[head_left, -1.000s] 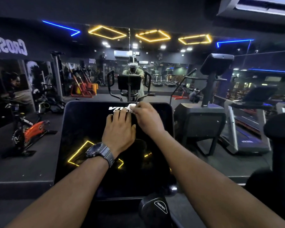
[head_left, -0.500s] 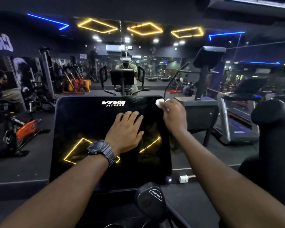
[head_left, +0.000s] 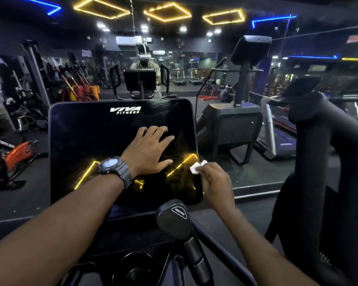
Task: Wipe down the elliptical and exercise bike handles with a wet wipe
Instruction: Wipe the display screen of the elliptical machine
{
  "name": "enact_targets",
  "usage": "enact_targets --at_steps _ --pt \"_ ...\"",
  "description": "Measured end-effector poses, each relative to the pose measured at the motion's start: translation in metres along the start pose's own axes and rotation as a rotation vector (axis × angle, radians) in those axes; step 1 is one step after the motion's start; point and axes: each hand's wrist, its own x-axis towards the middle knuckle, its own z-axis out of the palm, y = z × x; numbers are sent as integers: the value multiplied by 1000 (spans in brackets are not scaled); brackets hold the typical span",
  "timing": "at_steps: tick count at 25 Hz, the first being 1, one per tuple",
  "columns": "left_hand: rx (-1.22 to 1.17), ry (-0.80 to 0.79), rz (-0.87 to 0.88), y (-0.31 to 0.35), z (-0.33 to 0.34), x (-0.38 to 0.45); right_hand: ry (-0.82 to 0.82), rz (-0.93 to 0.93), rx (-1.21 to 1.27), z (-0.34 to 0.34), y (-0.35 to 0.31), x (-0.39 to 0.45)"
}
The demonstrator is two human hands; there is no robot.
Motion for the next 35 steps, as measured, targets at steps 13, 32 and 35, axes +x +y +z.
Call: enact_targets --at_steps 13,32,35 --pt "-3 -123 56 -6 -14 -12 -409 151 115 21 -50 -64" --pt "-427 -324 -281 -22 -30 -92 -509 -126 -12 4 -56 20" --pt "-408 -348 -305 -20 -28 -93 -117 138 3 -12 -53 54"
